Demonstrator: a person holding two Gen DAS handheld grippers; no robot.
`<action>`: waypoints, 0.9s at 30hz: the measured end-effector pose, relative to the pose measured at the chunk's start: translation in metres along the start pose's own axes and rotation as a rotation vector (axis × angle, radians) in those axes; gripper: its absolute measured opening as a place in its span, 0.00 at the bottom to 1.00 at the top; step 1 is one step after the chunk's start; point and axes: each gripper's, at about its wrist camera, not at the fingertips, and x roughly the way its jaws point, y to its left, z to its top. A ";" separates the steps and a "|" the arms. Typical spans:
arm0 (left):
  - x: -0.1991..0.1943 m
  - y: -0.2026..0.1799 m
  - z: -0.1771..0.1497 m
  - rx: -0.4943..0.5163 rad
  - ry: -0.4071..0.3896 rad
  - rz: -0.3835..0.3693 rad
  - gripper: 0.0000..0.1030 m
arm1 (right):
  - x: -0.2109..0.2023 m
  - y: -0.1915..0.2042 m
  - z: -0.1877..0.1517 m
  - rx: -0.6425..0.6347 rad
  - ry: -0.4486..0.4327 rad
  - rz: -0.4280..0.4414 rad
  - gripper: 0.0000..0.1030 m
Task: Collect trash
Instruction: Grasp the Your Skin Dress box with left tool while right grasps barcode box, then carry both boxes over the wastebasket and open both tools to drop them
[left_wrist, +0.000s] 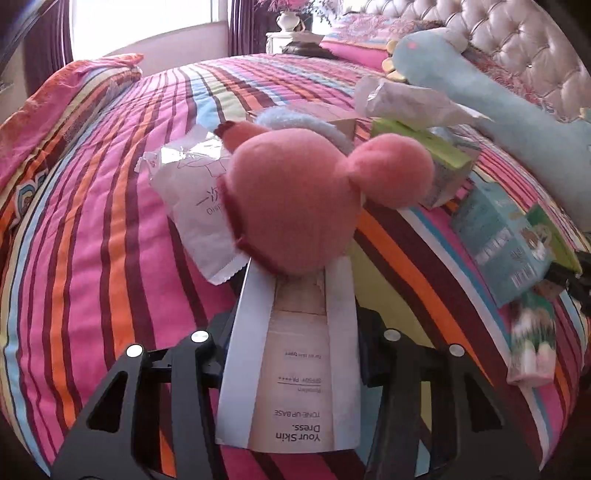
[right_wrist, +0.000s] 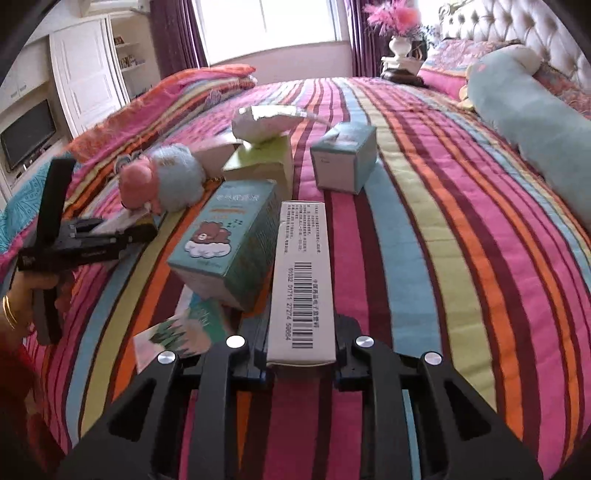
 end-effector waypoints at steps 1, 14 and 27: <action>-0.004 0.000 -0.004 -0.007 -0.003 -0.007 0.46 | -0.005 -0.001 -0.001 0.004 -0.010 -0.001 0.21; -0.107 -0.017 -0.116 -0.193 -0.119 -0.084 0.46 | -0.096 -0.024 -0.062 0.136 -0.092 0.027 0.21; -0.232 -0.120 -0.287 -0.184 -0.117 -0.236 0.46 | -0.193 0.072 -0.199 0.046 0.071 0.334 0.21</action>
